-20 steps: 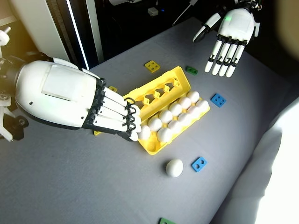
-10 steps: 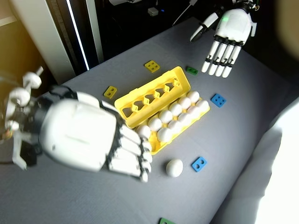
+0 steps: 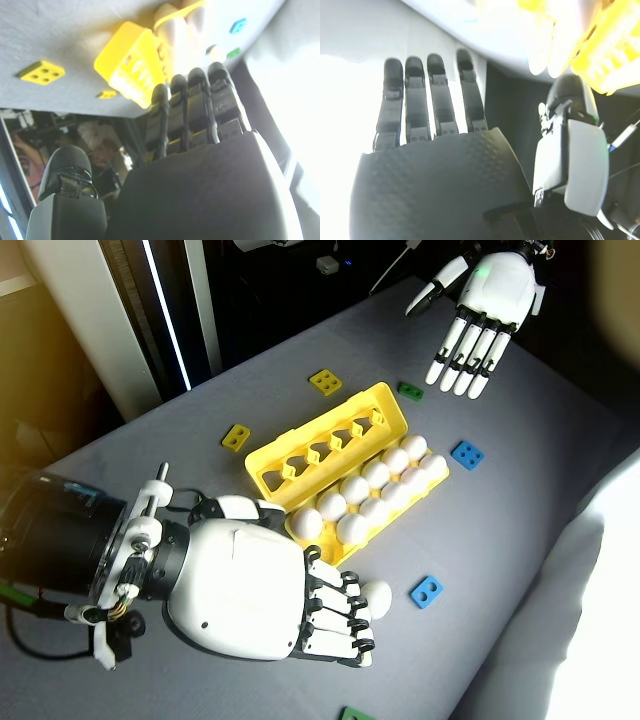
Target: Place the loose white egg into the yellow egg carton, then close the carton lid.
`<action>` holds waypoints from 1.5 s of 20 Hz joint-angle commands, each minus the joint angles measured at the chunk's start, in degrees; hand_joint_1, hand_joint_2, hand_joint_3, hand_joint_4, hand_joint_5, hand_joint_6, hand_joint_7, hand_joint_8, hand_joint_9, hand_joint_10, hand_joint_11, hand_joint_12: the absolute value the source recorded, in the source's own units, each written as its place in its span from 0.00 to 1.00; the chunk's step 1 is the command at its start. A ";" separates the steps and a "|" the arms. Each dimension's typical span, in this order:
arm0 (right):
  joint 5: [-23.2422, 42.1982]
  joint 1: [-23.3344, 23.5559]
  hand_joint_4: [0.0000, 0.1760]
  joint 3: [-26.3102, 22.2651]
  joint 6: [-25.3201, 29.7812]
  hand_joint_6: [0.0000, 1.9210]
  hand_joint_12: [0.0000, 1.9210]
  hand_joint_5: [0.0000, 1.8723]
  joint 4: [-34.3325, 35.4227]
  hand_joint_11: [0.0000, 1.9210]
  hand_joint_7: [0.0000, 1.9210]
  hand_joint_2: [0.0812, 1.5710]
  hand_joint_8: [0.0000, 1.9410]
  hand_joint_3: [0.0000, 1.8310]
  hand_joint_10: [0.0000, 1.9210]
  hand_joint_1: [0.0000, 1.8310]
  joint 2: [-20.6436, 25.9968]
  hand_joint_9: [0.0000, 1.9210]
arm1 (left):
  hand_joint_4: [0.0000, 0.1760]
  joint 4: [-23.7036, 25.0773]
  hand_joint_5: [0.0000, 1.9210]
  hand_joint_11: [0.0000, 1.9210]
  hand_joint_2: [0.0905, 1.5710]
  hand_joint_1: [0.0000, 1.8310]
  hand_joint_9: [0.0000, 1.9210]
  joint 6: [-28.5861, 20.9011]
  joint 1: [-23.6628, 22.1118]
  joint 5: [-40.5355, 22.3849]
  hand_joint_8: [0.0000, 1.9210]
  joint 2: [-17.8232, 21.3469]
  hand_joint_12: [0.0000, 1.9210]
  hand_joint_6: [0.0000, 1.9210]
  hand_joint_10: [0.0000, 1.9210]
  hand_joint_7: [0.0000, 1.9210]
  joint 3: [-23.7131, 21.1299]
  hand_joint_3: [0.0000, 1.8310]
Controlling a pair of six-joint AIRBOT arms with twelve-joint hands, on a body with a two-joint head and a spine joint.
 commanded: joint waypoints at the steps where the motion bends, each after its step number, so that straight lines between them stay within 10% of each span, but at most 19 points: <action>1: 4.06 0.69 0.87 1.31 1.16 0.00 0.19 0.15 1.10 0.00 0.08 0.55 0.00 0.00 0.00 0.00 -0.09 0.06 | 0.00 -3.29 0.10 0.01 0.71 0.00 0.06 -0.16 0.60 -2.82 0.01 1.62 0.04 0.00 0.01 0.09 -0.08 0.00; 20: 3.76 2.92 0.94 19.09 -3.44 0.00 0.00 0.15 -2.55 0.00 0.00 0.43 0.00 0.00 0.00 0.22 -15.09 0.00 | 0.00 -1.39 0.15 0.00 0.70 0.00 0.10 0.21 9.14 -12.51 0.01 -1.67 0.08 0.01 0.00 0.14 5.45 0.00; 30: 3.42 2.91 1.00 21.85 -4.29 0.01 0.00 0.40 -2.53 0.00 0.00 0.40 0.00 0.00 0.00 0.31 -18.72 0.00 | 0.00 -1.34 0.16 0.00 0.68 0.00 0.11 2.65 12.38 -10.10 0.00 -3.11 0.07 0.00 0.00 0.15 5.02 0.00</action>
